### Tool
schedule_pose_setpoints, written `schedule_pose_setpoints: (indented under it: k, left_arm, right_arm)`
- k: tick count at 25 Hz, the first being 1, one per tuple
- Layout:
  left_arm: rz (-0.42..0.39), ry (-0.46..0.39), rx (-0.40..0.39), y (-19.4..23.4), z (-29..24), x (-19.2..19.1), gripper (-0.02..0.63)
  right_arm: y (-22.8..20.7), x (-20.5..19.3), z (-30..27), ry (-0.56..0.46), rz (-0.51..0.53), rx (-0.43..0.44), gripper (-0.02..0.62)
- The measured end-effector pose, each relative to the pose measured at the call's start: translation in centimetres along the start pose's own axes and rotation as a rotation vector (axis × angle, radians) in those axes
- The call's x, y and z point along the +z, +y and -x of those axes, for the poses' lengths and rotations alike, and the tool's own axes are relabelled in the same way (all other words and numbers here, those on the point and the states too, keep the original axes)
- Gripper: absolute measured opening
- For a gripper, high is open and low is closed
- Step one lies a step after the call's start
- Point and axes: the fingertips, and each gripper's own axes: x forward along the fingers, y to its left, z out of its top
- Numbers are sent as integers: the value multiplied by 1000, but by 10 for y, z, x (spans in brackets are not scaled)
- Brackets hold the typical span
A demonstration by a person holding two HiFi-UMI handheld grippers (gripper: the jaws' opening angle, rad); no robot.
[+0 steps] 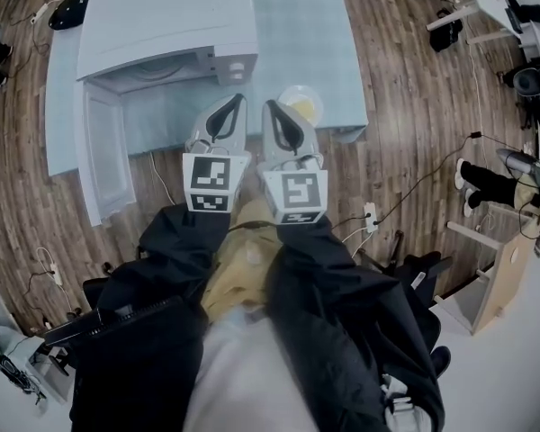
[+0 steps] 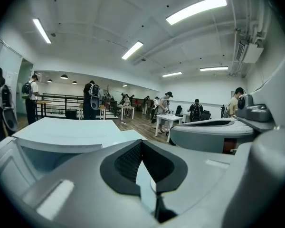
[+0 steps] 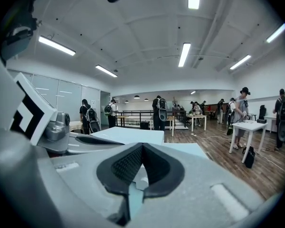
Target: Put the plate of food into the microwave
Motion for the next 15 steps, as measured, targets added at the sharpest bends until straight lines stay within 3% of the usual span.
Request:
schedule_pose_setpoints:
  k: [15]
  left_arm:
    - [36, 266, -29, -33, -44, -100, -3]
  right_arm:
    - [-41, -107, -8, 246, -117, 51, -3]
